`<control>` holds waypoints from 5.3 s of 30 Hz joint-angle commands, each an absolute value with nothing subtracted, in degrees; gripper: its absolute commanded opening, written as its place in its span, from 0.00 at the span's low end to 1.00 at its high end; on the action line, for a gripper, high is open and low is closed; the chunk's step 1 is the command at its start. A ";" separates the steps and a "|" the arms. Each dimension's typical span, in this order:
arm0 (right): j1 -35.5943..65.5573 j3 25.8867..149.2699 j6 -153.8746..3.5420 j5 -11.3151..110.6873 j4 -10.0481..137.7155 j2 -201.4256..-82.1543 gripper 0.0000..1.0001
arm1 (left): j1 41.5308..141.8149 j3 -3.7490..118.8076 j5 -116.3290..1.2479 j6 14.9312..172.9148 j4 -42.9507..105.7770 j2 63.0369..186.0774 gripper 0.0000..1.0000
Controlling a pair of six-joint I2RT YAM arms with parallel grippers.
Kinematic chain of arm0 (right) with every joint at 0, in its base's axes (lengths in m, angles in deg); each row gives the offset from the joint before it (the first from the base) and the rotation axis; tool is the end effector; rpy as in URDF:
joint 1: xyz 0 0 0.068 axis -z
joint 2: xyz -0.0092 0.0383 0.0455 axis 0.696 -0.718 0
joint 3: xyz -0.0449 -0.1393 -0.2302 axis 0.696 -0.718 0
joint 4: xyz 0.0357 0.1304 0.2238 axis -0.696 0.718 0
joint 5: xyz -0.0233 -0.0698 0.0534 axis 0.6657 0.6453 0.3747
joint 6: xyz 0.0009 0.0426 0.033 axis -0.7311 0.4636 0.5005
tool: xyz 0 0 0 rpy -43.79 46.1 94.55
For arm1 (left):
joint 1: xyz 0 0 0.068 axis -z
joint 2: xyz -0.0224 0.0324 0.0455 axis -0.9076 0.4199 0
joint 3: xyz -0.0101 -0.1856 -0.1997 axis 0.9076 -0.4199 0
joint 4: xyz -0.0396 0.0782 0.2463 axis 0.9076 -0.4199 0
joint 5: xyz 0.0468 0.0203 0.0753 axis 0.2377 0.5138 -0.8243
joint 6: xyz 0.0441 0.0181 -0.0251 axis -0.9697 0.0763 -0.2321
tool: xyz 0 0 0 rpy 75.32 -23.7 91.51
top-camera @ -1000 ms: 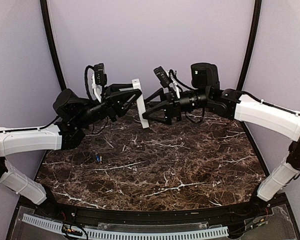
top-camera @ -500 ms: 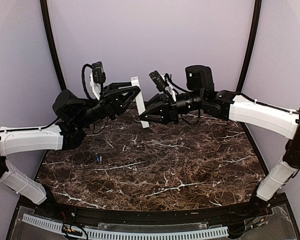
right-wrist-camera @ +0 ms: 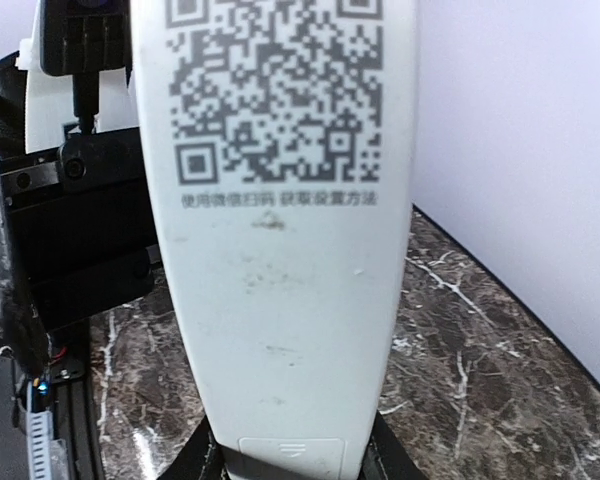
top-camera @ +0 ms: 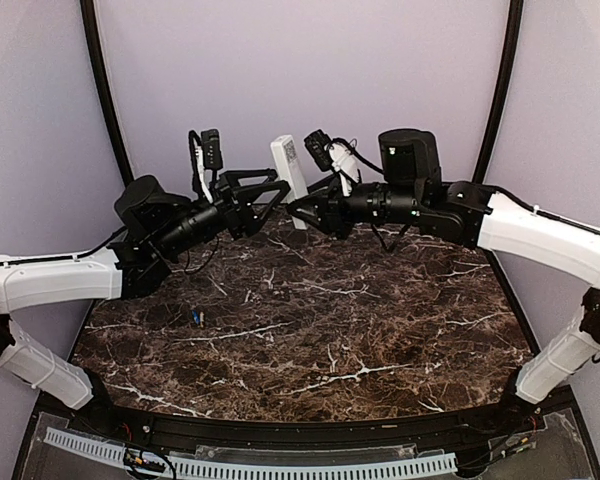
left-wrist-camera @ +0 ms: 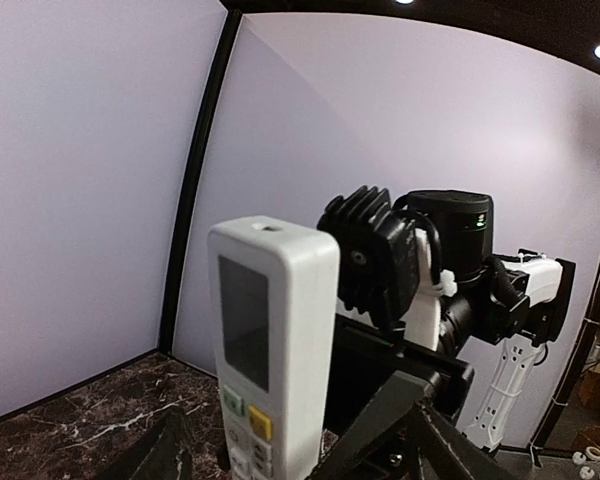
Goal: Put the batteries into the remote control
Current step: Pass from the left arm to the right, then pass from the right arm to the left, then remove the battery cover from the remote control.
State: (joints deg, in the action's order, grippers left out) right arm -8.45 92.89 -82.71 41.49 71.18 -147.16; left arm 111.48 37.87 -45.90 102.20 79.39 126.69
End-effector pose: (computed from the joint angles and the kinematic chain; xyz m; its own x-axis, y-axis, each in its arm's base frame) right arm 0.2104 0.2907 0.3881 -0.1296 -0.1893 -0.9733 -0.9269 0.3718 0.0511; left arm 0.2038 -0.2309 0.3676 -0.0282 -0.4329 -0.9010 0.9392 0.2972 -0.1722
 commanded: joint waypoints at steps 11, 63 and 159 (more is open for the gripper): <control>-16.92 91.81 -93.91 66.87 70.44 -146.32 0.00 | 111.84 43.81 -50.20 102.85 71.09 127.55 0.62; -2.65 83.29 -50.49 24.98 30.49 -148.03 0.84 | 112.91 40.09 -54.60 108.20 95.13 127.46 0.00; -1.03 83.59 -63.56 15.70 46.21 -143.21 0.74 | 113.21 39.28 -50.87 108.45 94.68 126.62 0.00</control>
State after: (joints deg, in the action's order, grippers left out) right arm -1.56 83.01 -62.23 16.07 44.19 -146.01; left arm 113.34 40.04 -50.29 108.54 92.95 128.59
